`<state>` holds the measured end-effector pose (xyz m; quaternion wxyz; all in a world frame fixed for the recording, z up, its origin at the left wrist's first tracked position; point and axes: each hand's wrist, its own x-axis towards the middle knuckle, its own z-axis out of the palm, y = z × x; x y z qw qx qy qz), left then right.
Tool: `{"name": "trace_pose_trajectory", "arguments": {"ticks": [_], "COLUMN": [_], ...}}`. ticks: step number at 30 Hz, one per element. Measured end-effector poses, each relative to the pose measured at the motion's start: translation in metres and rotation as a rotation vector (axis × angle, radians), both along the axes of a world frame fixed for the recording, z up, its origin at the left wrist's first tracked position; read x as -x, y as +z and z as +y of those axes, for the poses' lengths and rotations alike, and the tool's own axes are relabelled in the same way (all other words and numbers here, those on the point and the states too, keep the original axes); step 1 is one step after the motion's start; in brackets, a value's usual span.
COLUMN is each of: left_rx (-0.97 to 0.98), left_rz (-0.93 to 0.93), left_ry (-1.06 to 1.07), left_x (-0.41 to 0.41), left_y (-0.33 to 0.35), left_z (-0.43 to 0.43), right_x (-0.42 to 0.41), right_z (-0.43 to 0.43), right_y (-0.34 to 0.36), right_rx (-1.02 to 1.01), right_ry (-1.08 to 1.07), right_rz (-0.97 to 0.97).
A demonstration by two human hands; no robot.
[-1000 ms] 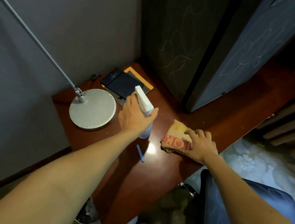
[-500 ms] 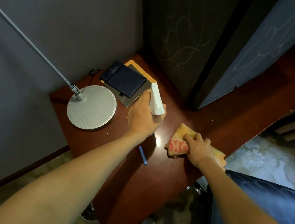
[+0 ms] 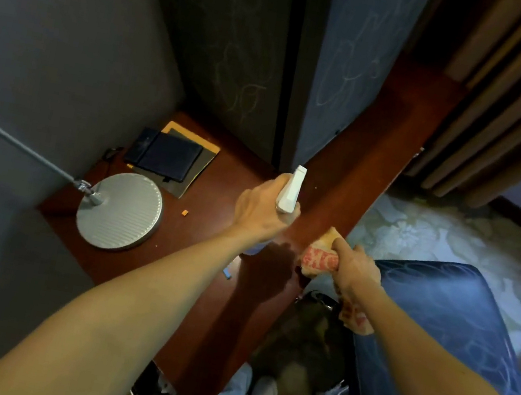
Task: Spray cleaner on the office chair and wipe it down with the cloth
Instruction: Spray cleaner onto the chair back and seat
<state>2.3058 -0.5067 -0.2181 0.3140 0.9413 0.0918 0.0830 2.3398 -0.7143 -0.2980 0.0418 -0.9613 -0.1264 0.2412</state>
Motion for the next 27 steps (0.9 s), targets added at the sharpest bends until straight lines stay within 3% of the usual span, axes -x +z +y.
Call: {"name": "trace_pose_trajectory", "arguments": {"ticks": [6,17,27], "left_rx": [0.059,0.168,0.073], "left_rz": [0.167,0.404,0.632], "left_ry": [-0.224,-0.459,-0.533], "left_x": [0.001,0.060,0.110], "left_y": [0.009,-0.025,-0.062], "left_z": [-0.074,-0.168,-0.204], "right_x": [0.026,0.061,0.077], "right_z": [-0.062,-0.180,-0.237], "right_y": [0.007,0.053,0.075], "right_rx": [0.064,0.144,0.166], "right_ry": [-0.165,-0.418,-0.396], "right_rz": [0.041,-0.065,-0.098]}}
